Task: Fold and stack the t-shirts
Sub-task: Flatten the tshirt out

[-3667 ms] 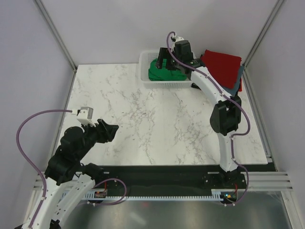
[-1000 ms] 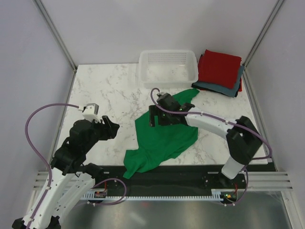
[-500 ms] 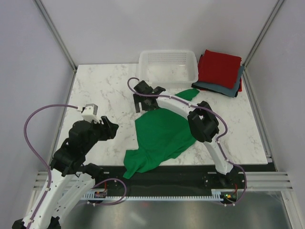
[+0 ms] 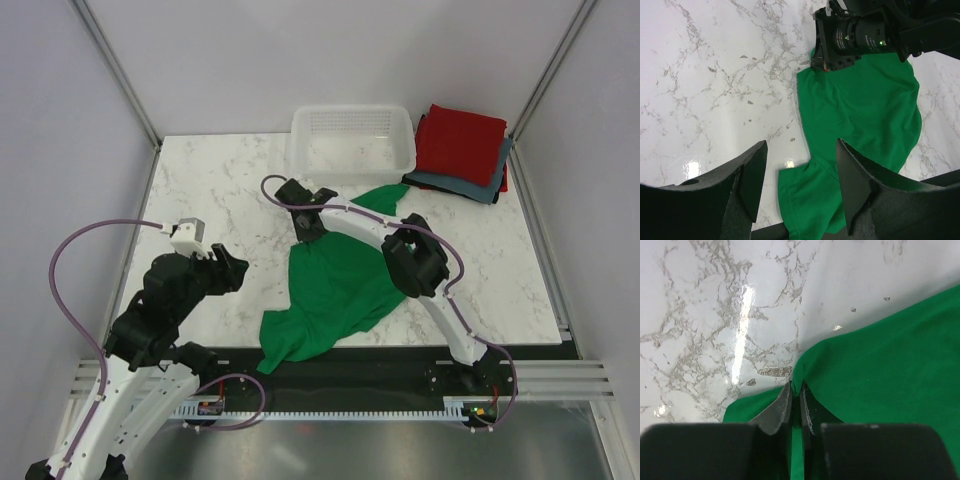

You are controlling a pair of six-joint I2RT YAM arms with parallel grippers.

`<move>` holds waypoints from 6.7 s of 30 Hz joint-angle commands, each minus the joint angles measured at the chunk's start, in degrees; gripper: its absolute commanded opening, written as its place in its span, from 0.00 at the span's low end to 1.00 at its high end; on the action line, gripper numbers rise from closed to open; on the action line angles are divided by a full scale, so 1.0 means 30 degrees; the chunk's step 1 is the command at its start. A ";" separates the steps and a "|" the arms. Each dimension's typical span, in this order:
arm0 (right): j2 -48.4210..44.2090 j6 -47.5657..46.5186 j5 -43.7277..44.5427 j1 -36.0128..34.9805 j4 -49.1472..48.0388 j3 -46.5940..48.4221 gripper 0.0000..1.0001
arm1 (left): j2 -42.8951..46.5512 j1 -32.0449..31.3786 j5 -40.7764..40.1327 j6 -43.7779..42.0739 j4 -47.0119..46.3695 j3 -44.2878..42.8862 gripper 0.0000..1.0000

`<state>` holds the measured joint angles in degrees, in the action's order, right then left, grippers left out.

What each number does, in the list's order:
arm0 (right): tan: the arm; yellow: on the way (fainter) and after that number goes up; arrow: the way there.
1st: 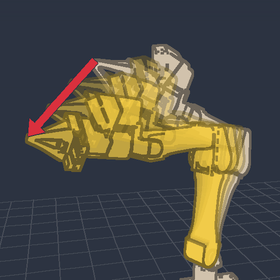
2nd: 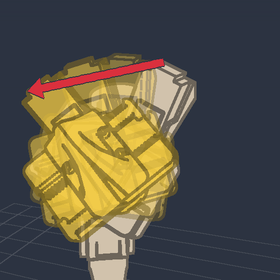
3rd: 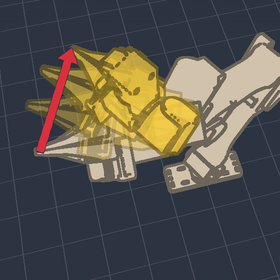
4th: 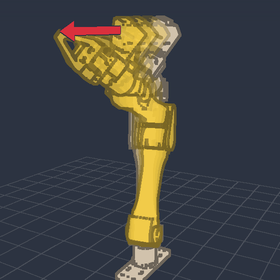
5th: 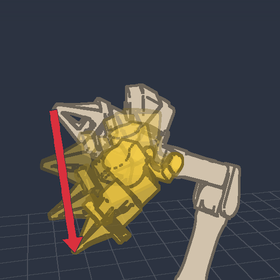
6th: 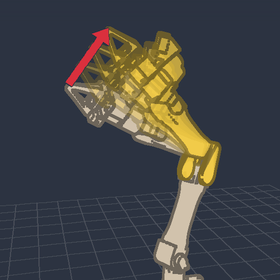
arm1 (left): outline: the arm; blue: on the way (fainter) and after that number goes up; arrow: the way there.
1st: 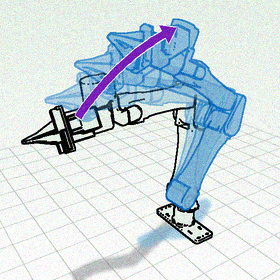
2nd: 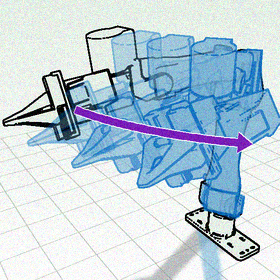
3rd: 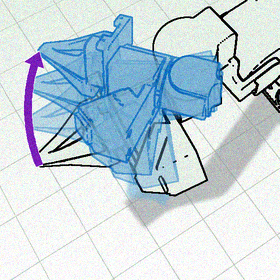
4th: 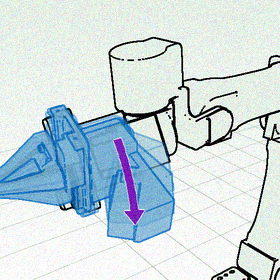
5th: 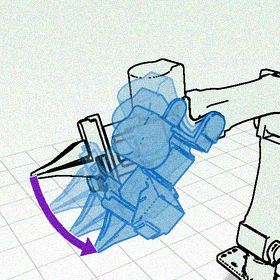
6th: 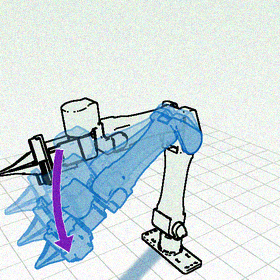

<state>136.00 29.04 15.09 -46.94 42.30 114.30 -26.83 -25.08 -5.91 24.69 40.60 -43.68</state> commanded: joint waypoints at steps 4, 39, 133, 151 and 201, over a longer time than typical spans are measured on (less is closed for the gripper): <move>-0.0242 -0.0450 -0.1337 -0.0291 0.0665 0.1067 0.00 | 0.0096 0.0128 -0.0109 -0.0114 -0.0262 -0.0264 0.64; -1.9868 0.4914 0.2644 -0.3331 -0.2325 -1.7927 0.98 | 0.0564 0.0099 -0.0168 -0.0084 -0.0262 -0.0234 0.64; -2.9573 0.6874 0.9823 -0.2342 0.5205 -1.9525 0.00 | -1.9562 -0.4208 0.3904 0.4046 -1.3474 0.1787 0.58; -2.6120 -0.0004 0.9294 0.2927 0.4002 -1.1449 0.00 | -1.2892 -0.1108 0.1151 0.0154 -0.1499 -1.0977 0.02; -1.1259 -0.3528 -0.3392 1.1899 0.1426 -0.3203 0.98 | -0.4182 0.1065 -0.4944 -0.0407 0.2229 -0.4338 0.02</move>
<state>104.90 20.58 13.72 -9.06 42.37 101.69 -39.33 -22.00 -17.72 23.20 49.78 -58.04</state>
